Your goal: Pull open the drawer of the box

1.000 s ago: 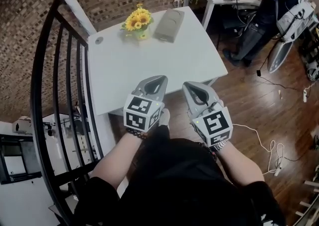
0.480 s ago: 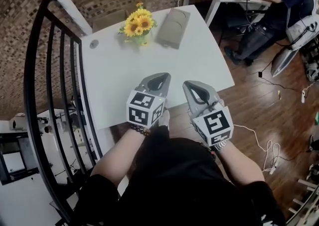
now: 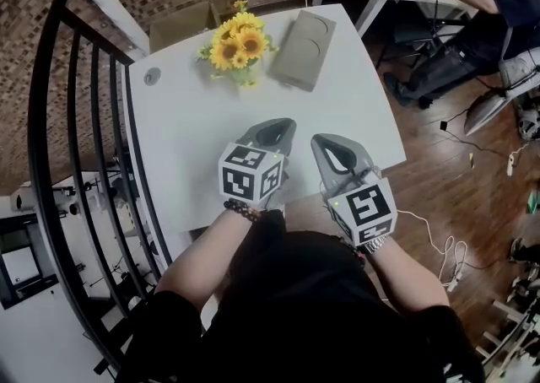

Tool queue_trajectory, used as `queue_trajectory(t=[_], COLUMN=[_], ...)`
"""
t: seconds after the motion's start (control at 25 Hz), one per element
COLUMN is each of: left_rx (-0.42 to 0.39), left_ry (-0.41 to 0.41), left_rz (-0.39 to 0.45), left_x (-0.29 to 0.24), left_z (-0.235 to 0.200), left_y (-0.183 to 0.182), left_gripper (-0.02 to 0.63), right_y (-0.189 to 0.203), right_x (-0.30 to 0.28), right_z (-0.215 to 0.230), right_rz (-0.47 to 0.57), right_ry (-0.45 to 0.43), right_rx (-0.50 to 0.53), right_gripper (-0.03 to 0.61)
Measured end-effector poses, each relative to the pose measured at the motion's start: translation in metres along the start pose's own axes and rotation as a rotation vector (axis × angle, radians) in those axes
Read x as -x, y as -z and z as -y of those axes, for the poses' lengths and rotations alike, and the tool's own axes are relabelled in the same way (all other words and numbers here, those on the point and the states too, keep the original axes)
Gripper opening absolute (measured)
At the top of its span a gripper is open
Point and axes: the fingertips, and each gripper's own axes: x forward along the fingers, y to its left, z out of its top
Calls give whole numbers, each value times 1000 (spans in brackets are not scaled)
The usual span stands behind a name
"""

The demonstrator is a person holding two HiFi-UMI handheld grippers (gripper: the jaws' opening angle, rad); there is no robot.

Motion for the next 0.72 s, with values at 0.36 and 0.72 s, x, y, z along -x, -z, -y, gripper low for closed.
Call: queue_trajectory(t=[0.36, 0.72], left_rx=[186, 433], left_ry=[18, -20], left_rz=[-21, -1], left_x=[-37, -78], left_z=[-33, -62], left_y=[7, 20], left_gripper=[61, 86], right_y=[6, 19], right_x=[-28, -49], right_z=[22, 48], right_rz=[-44, -70], right_ry=[-11, -98], right_rx=[3, 0], right_gripper=[-9, -8])
